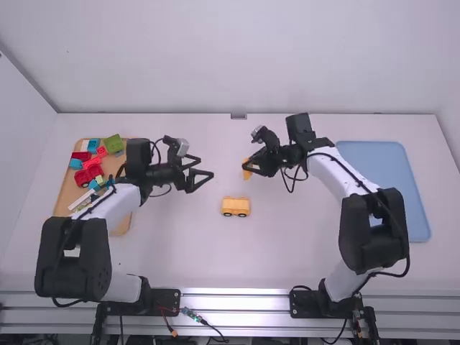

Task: Assemble lego blocks to make yellow taxi

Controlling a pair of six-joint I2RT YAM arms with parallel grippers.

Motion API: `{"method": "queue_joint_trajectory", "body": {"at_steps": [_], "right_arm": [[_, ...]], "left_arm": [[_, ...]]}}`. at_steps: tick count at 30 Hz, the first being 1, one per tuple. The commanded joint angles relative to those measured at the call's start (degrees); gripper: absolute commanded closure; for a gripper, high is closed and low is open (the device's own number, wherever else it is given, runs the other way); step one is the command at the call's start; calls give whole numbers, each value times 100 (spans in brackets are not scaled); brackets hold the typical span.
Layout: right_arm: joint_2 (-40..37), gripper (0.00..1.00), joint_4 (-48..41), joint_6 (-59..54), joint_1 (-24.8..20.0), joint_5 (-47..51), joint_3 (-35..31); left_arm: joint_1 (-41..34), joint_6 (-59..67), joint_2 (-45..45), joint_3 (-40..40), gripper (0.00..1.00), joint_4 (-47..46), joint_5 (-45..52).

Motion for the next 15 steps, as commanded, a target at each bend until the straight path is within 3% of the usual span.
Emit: {"method": "queue_joint_trajectory", "body": {"at_steps": [1, 6, 12, 15], "right_arm": [[-161, 90, -813, -584, 109, 2057, 511], [-155, 92, -1893, -531, 426, 3886, 542], [-155, 94, -2039, -1108, 778, 4551, 35], [-155, 88, -1915, -1456, 905, 4699, -310]], "left_arm": [[166, 442, -21, 671, 1, -863, -584], [118, 1211, -21, 1781, 1, -2852, -1836], [72, 2016, -21, 2406, 1, -3785, -1941], [52, 2088, -21, 2551, 1, -4008, -2039]]}}
